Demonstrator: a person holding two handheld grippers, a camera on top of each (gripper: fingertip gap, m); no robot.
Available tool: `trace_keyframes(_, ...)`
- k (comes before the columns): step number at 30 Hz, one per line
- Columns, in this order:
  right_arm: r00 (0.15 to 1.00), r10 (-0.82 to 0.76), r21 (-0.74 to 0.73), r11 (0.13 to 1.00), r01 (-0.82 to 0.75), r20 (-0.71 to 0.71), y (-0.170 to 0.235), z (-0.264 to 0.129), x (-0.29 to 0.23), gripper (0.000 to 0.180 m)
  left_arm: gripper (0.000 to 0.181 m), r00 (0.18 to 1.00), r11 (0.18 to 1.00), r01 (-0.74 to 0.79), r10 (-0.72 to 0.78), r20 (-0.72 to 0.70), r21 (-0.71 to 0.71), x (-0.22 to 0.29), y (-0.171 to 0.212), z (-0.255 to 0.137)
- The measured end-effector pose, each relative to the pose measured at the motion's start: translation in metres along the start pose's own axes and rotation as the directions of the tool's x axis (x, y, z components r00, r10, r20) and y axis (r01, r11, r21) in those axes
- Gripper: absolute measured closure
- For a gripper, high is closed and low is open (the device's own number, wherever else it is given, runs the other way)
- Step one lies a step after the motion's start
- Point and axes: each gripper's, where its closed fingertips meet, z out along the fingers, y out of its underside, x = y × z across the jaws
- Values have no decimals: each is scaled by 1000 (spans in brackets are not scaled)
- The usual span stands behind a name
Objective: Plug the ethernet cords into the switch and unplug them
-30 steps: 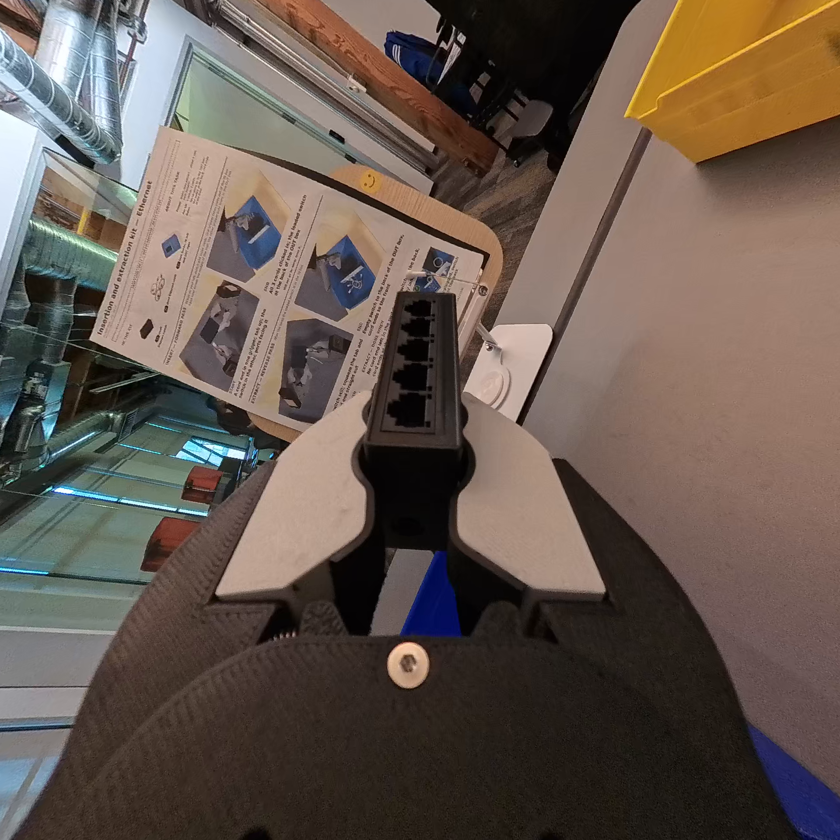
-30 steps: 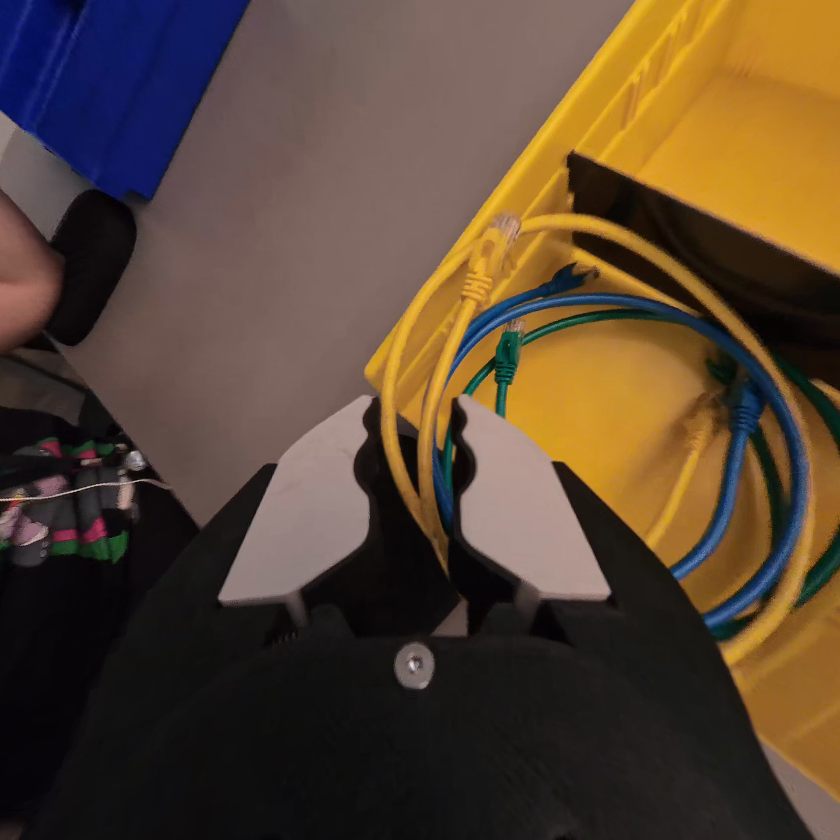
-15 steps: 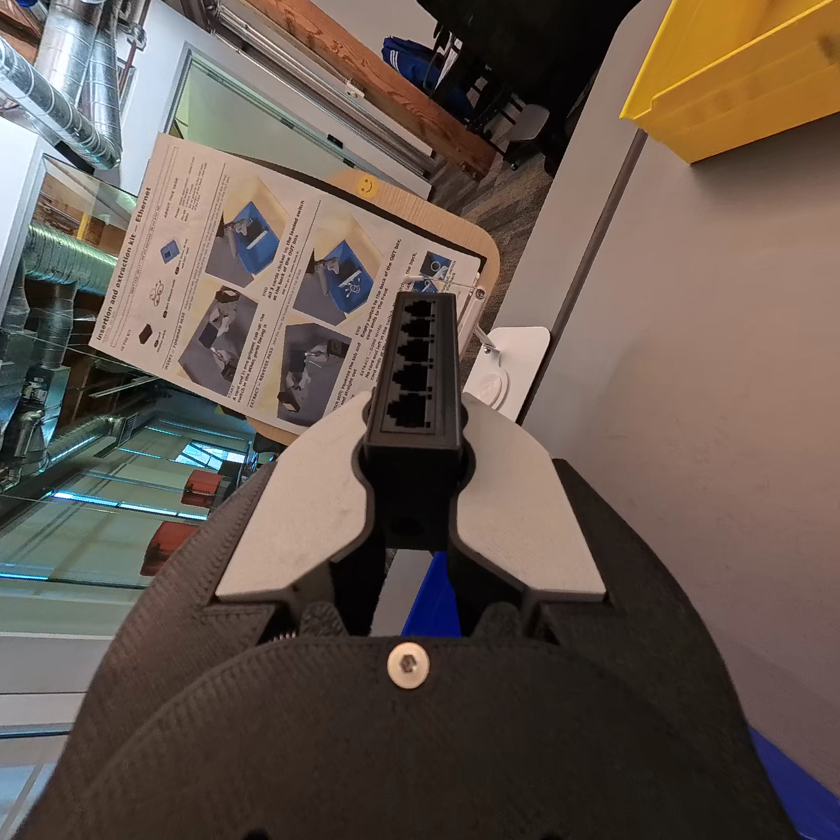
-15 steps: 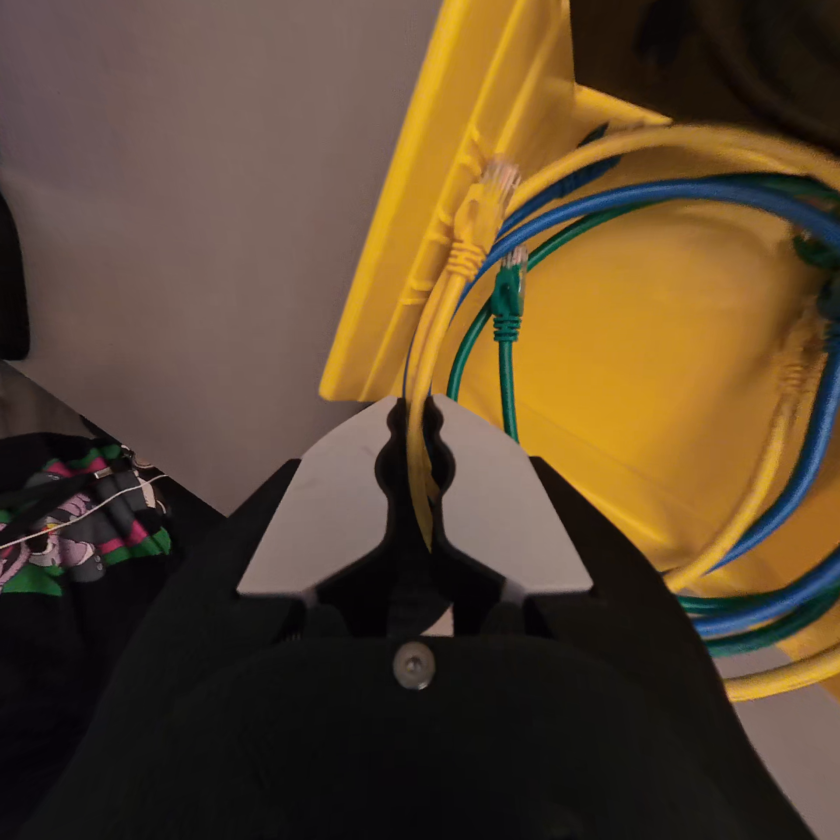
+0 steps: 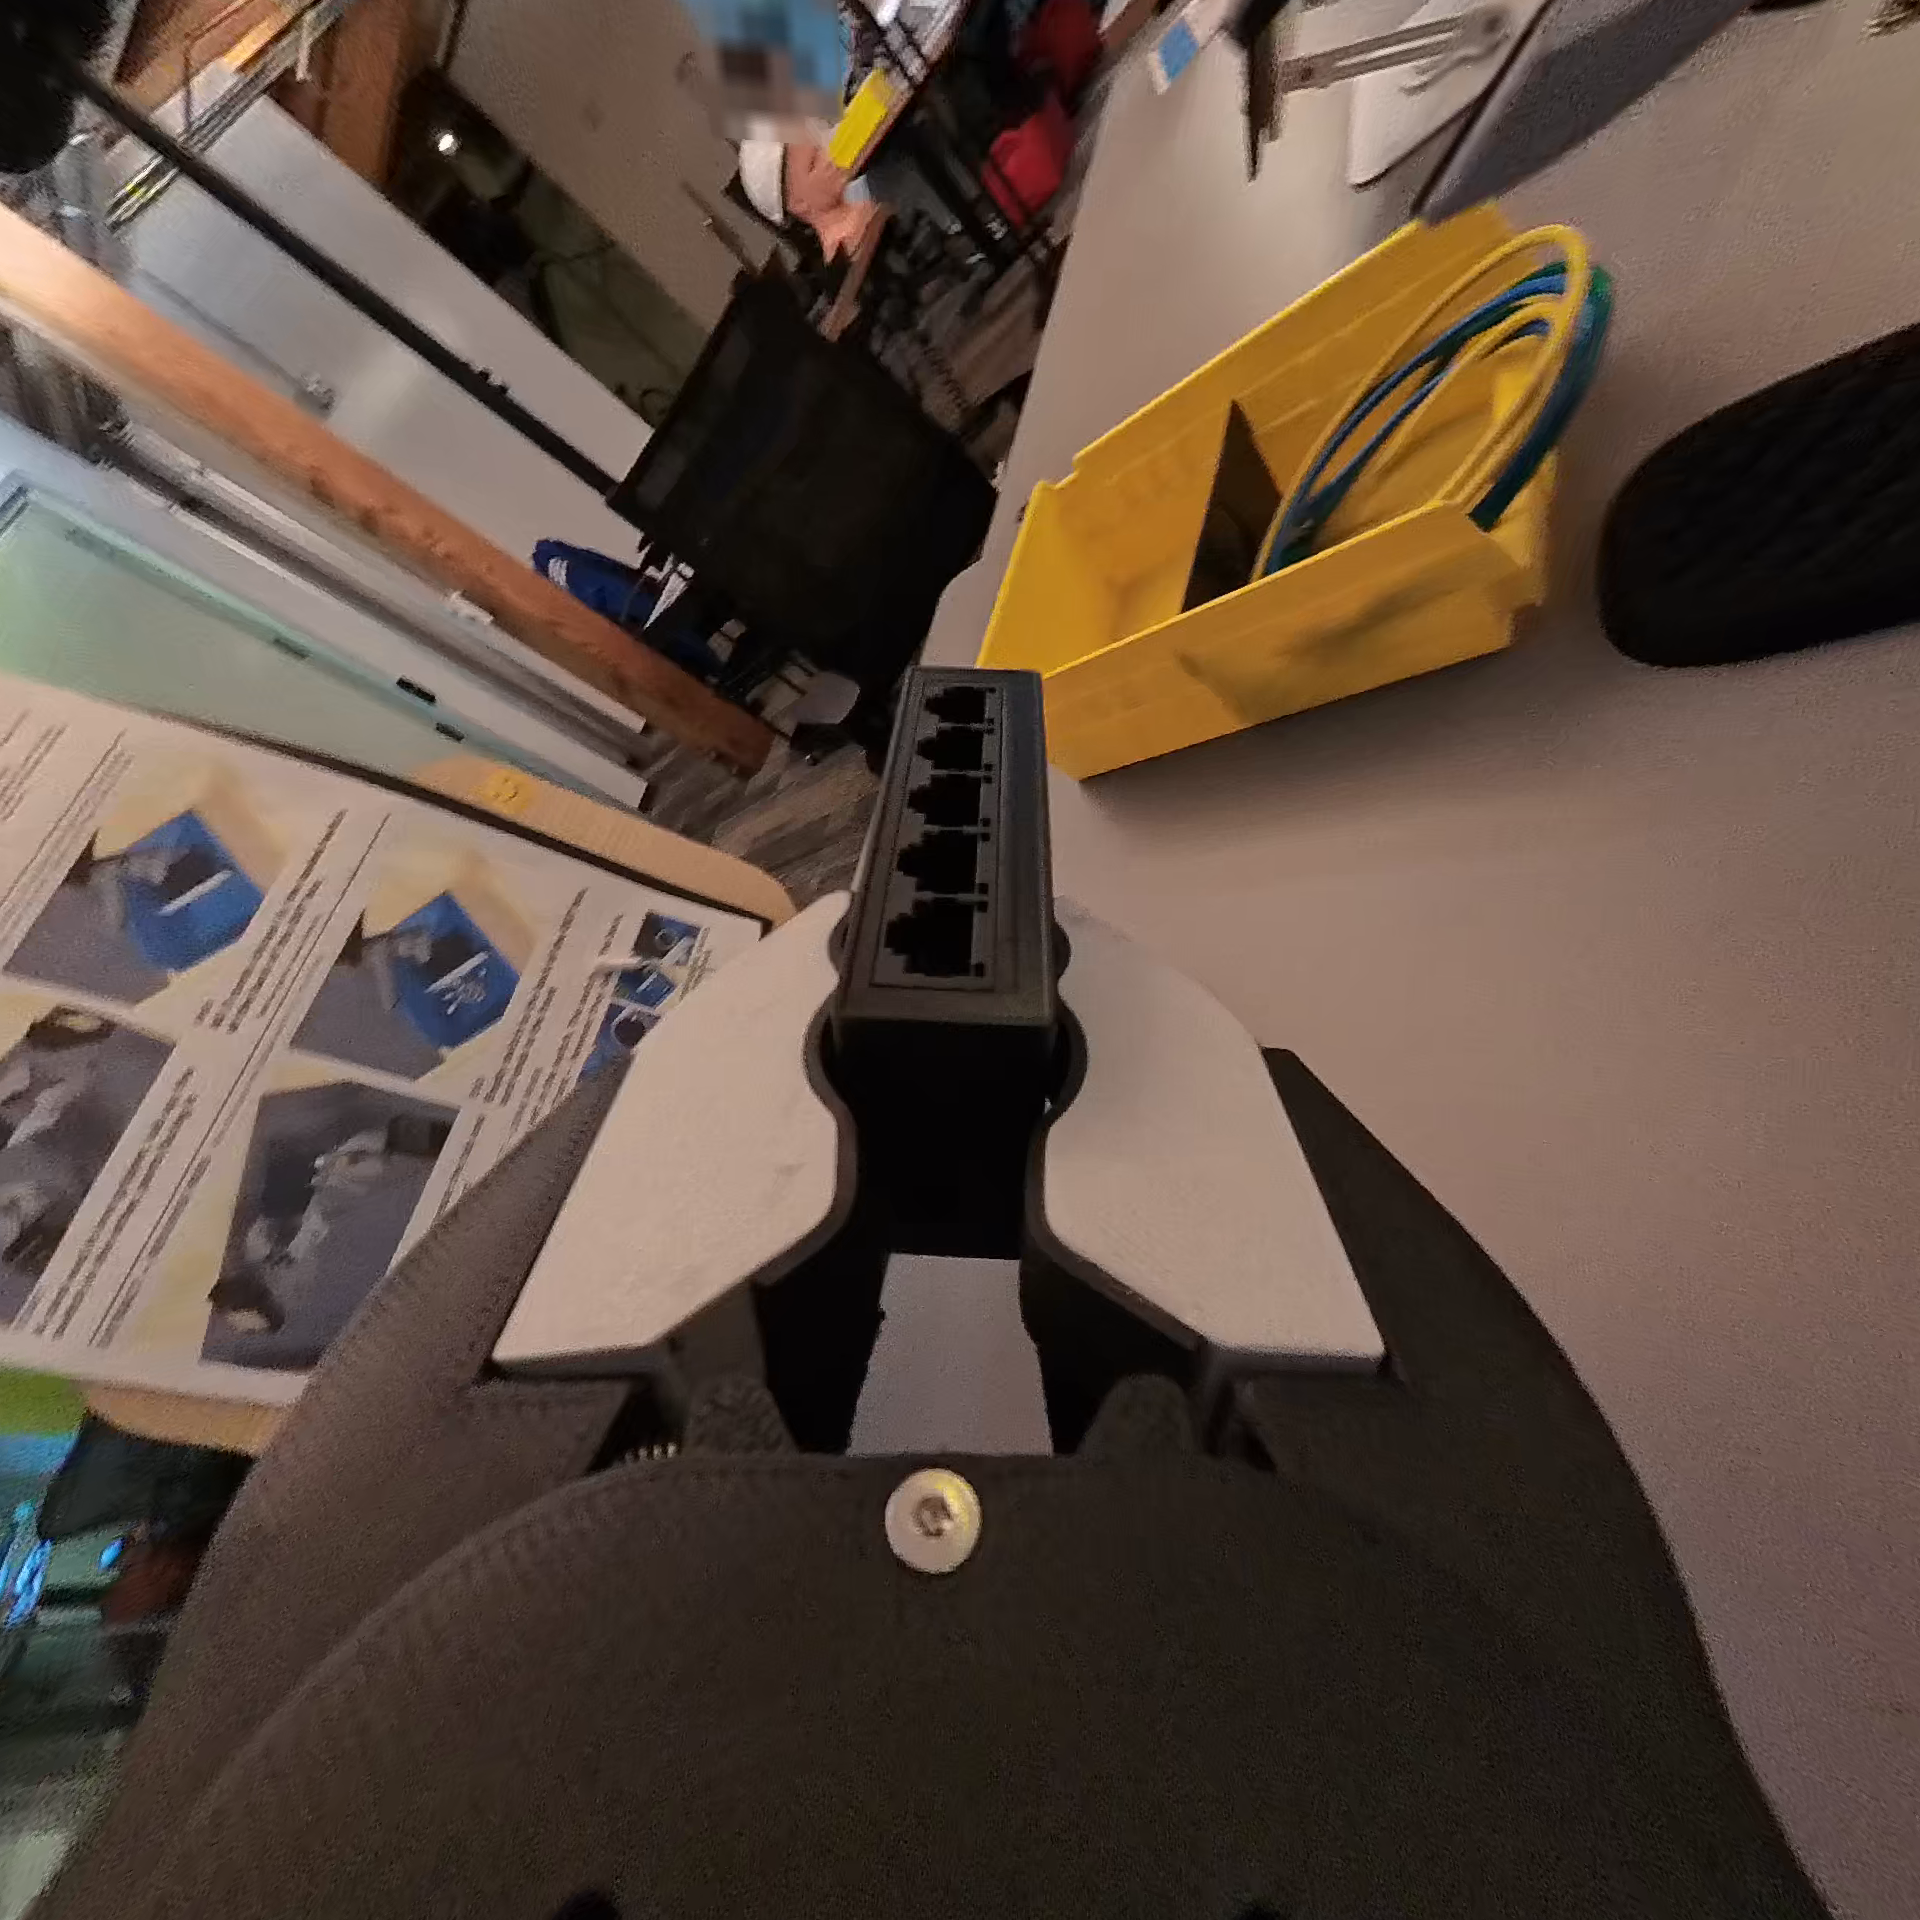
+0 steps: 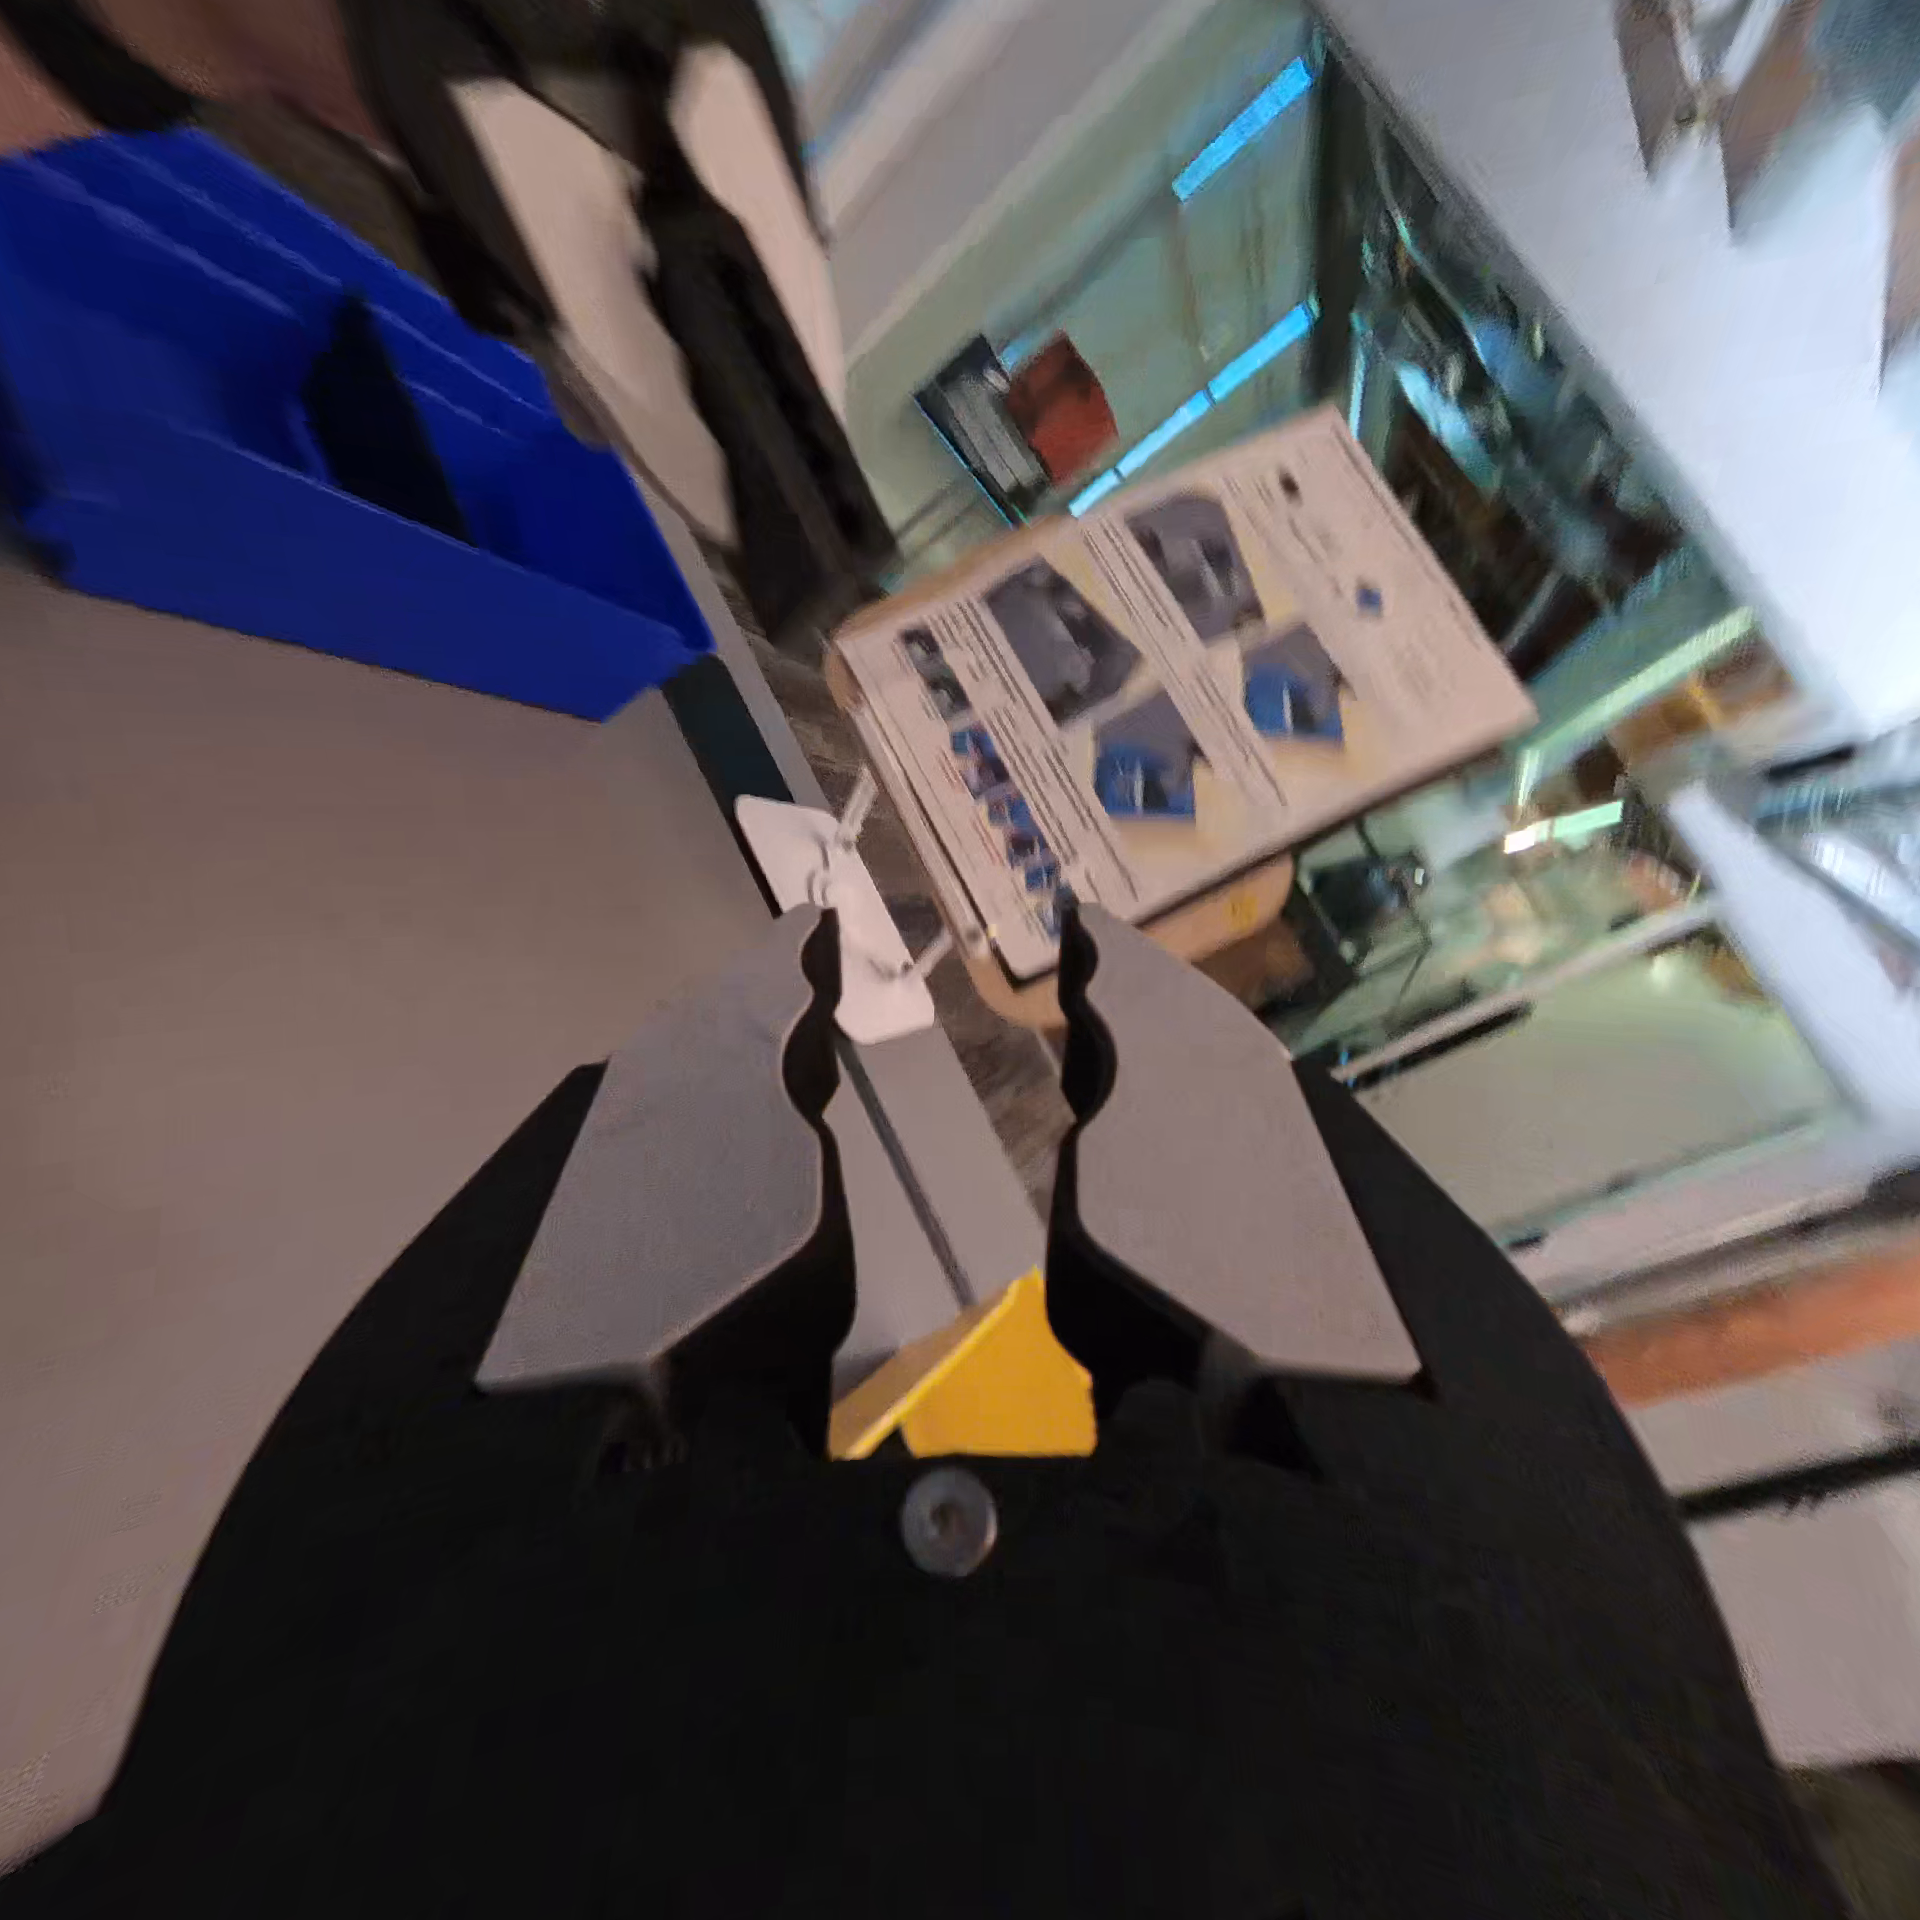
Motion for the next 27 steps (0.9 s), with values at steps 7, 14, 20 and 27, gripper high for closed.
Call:
trace_keyframes(7,965,-186,-7,982,191,185,-49,52,-53,135,152,981,985,-168,170,-90,29,40,-17,9)
trace_keyframes(14,906,-210,-154,947,282,366,-32,72,-78,152,152,965,976,-216,216,-151,18,62,-17,17)
trace_keyframes(20,927,-170,-318,906,280,335,46,65,6,152,154,991,996,-57,49,121,61,-8,-16,-13)
trace_keyframes(27,847,310,-740,659,136,432,280,38,60,152,152,969,928,207,-239,68,311,-44,-28,-63)
